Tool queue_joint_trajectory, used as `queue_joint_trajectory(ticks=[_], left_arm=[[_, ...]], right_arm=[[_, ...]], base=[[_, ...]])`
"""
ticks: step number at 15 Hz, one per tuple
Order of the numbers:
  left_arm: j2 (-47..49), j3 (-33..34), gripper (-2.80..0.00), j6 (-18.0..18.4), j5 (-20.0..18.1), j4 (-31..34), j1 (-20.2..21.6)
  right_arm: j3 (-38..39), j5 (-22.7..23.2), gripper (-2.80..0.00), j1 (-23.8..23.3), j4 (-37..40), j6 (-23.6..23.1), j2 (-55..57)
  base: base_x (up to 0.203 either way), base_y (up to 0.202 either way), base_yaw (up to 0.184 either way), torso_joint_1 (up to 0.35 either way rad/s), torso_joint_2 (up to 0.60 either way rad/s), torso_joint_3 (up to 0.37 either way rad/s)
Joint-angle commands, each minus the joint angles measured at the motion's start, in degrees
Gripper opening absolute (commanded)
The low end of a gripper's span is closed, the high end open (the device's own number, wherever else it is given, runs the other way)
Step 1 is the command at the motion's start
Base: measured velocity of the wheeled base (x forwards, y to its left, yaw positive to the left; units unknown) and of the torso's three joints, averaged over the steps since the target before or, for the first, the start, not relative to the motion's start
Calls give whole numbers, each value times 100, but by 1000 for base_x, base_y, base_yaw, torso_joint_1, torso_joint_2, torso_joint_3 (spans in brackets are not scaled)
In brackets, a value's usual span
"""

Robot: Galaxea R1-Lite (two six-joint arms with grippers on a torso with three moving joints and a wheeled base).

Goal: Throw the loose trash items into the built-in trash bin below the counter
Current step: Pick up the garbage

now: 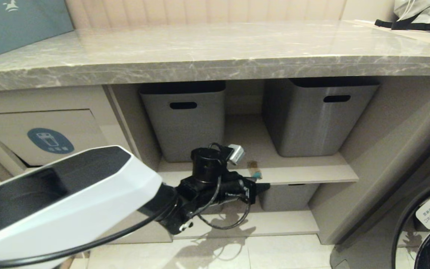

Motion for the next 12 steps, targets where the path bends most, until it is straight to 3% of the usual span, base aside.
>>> queue_joint_trajectory(ticks=[1, 5, 9, 12], left_arm=[[1169, -822, 0, 102, 202, -113, -17], [2035, -2194, 0, 356, 1014, -264, 83], [2059, -2318, 0, 729, 1071, -298, 132], [2162, -2524, 0, 771, 1071, -290, 132]], right_arm=[[0, 0, -280, 0, 0, -2, 0], [0, 0, -280, 0, 0, -2, 0], [0, 0, -280, 0, 0, -2, 0], [0, 0, -280, 0, 0, -2, 0]], base=[[0, 0, 0, 0, 0, 0], [0, 0, 0, 0, 0, 0], [0, 0, 0, 0, 0, 0], [0, 0, 0, 0, 0, 0]])
